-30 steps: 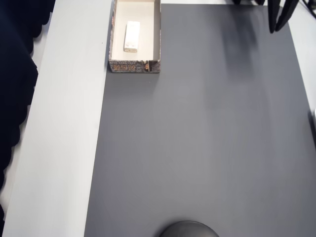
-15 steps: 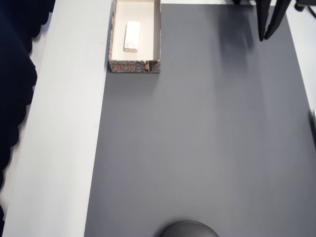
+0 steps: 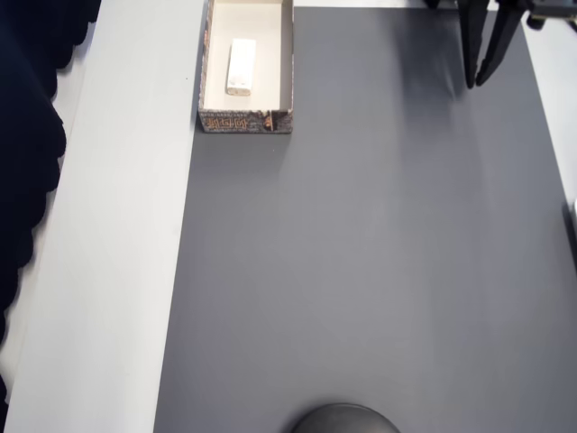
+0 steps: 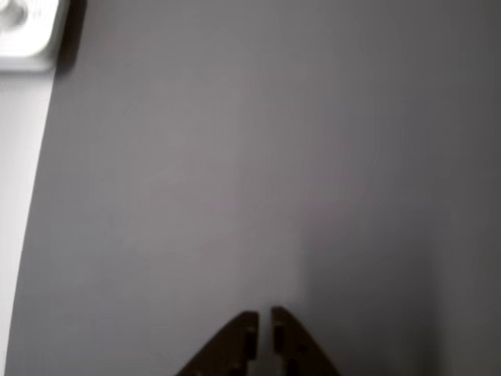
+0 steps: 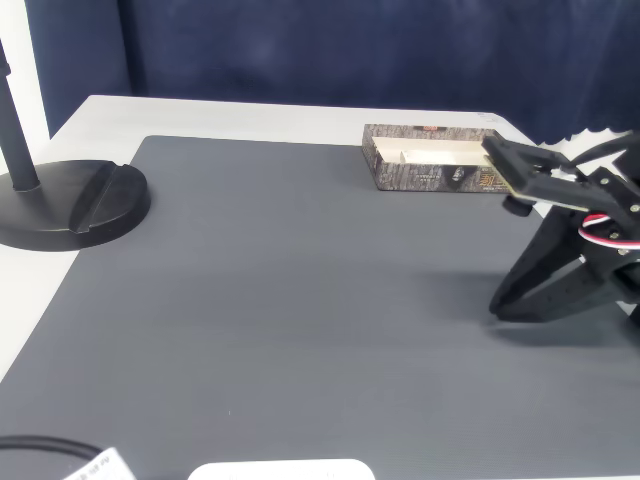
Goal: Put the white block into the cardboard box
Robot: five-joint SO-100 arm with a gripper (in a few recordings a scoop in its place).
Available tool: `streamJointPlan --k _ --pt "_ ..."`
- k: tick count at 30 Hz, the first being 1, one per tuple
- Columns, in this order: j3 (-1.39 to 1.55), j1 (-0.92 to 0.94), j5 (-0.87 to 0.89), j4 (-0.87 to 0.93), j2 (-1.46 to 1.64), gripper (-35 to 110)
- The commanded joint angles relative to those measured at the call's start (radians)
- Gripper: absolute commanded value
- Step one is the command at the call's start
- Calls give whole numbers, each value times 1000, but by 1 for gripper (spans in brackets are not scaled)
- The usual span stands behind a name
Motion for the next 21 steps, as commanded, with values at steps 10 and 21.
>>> streamJointPlan --k 10,21 --pt "25 5 -29 26 34 -2" --pt "44 -8 -55 64 35 -2"
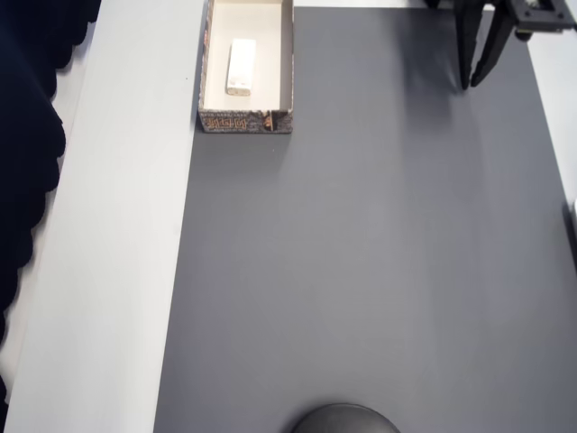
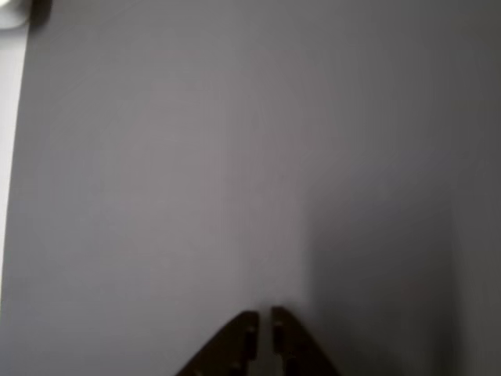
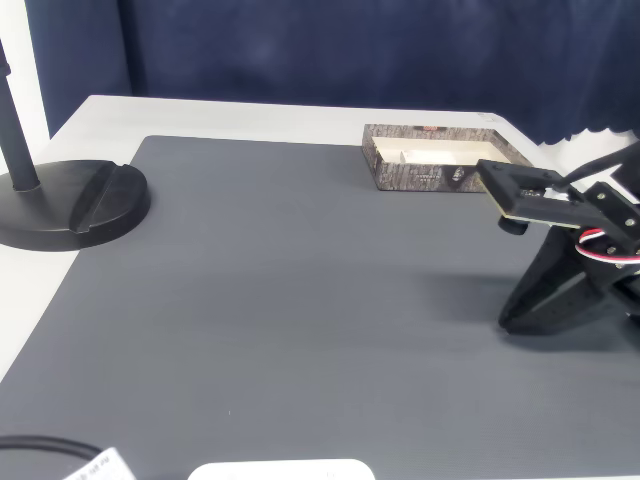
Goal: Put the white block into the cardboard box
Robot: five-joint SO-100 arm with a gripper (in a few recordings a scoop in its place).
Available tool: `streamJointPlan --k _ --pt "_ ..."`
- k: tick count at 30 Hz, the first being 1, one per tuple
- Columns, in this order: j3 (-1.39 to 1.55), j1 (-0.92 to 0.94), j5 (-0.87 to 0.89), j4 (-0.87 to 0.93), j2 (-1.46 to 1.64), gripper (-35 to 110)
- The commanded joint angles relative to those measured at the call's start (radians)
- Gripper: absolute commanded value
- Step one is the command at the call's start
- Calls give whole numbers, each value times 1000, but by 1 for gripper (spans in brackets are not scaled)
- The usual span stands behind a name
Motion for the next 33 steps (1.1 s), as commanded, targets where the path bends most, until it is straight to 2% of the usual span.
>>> streamJointPlan --k 1,33 --pt "18 -6 -9 6 34 -2" --pt "18 -12 -18 9 34 -2"
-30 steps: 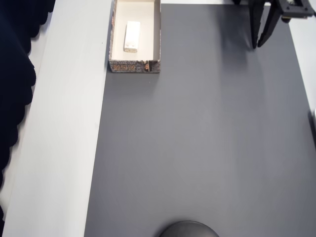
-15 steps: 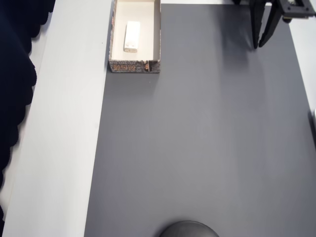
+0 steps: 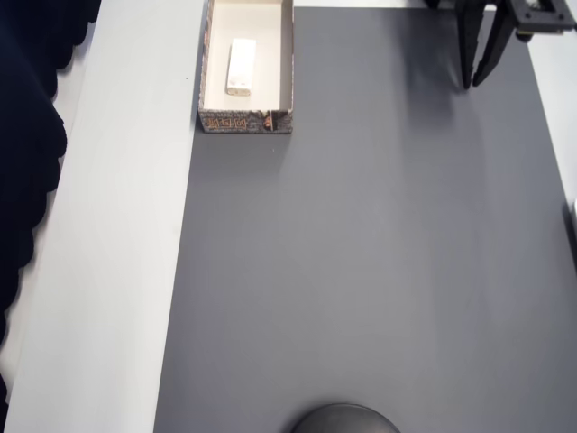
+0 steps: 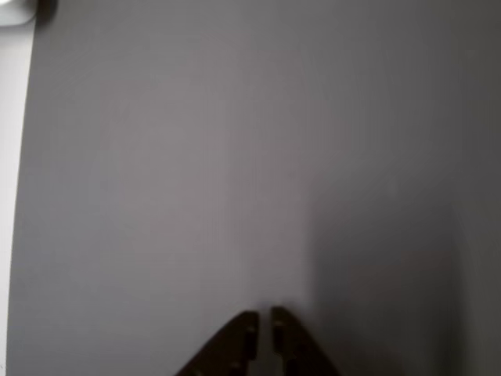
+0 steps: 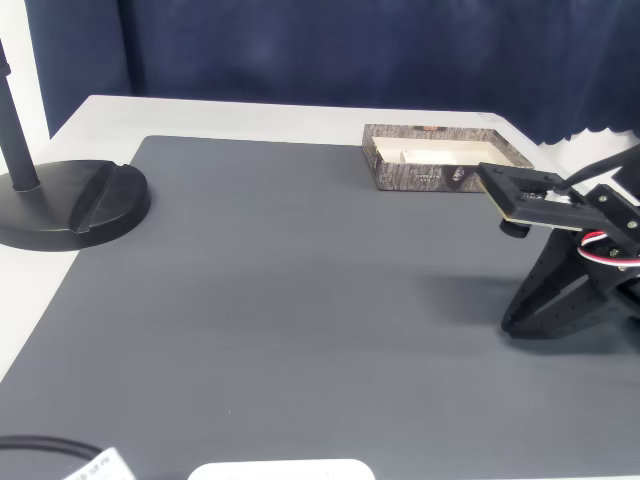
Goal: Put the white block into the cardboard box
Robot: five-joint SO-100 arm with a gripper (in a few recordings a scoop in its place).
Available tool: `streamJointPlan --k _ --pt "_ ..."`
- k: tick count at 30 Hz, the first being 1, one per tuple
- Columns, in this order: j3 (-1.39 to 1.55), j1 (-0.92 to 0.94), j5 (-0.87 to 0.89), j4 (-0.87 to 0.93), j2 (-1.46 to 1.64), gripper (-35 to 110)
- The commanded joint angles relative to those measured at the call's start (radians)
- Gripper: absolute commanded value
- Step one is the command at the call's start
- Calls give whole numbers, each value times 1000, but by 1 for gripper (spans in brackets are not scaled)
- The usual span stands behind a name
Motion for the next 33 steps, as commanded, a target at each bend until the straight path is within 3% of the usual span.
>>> streamJointPlan --k 1,33 --pt "18 3 -2 9 34 -2" --pt "18 -55 -60 20 34 -2"
